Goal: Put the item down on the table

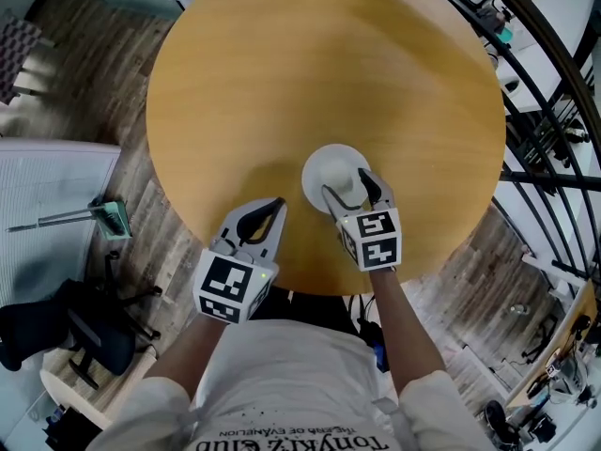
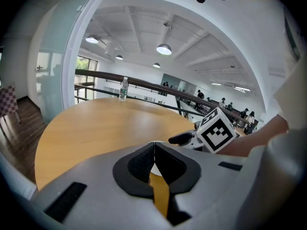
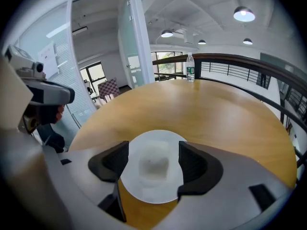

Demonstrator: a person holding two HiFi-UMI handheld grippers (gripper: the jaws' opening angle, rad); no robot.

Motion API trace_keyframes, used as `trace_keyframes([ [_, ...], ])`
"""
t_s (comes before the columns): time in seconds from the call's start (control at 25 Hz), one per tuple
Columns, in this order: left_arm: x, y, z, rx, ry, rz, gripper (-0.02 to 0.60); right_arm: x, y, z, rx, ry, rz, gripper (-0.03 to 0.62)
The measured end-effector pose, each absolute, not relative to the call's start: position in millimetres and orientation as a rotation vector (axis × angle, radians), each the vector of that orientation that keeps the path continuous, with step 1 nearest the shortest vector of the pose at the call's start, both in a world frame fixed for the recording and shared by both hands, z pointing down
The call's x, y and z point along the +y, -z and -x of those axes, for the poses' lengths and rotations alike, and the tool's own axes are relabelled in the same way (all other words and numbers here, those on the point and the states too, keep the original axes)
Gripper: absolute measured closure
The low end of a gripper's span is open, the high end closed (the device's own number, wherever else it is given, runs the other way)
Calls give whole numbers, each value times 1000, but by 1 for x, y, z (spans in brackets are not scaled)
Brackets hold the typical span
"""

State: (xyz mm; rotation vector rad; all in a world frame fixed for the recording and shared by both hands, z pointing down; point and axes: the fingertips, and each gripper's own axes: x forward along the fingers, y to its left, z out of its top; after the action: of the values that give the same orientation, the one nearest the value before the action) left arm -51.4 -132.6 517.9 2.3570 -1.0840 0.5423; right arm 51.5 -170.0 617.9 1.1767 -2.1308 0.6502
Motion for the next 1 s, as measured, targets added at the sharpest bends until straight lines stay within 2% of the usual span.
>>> trace_keyframes([
  [0.32,-120,-489,39,-1072,-535,-2441,558,-136,-563,-61,-2229,-684,-1201,285],
  [0.36,-117,-485,37,-1068,-536,-2449,558,-131,-554,-63,-2232,-673,-1213,305],
  [0.6,-97,-456,30,-1051,-533,-2502,558,-105,-505,-77,-2211,-651,-1295,532],
  [1.0,-62,-426,14,-970,-516,-2550,558,-59,-449,-83,-2254,-687,-1374,568],
])
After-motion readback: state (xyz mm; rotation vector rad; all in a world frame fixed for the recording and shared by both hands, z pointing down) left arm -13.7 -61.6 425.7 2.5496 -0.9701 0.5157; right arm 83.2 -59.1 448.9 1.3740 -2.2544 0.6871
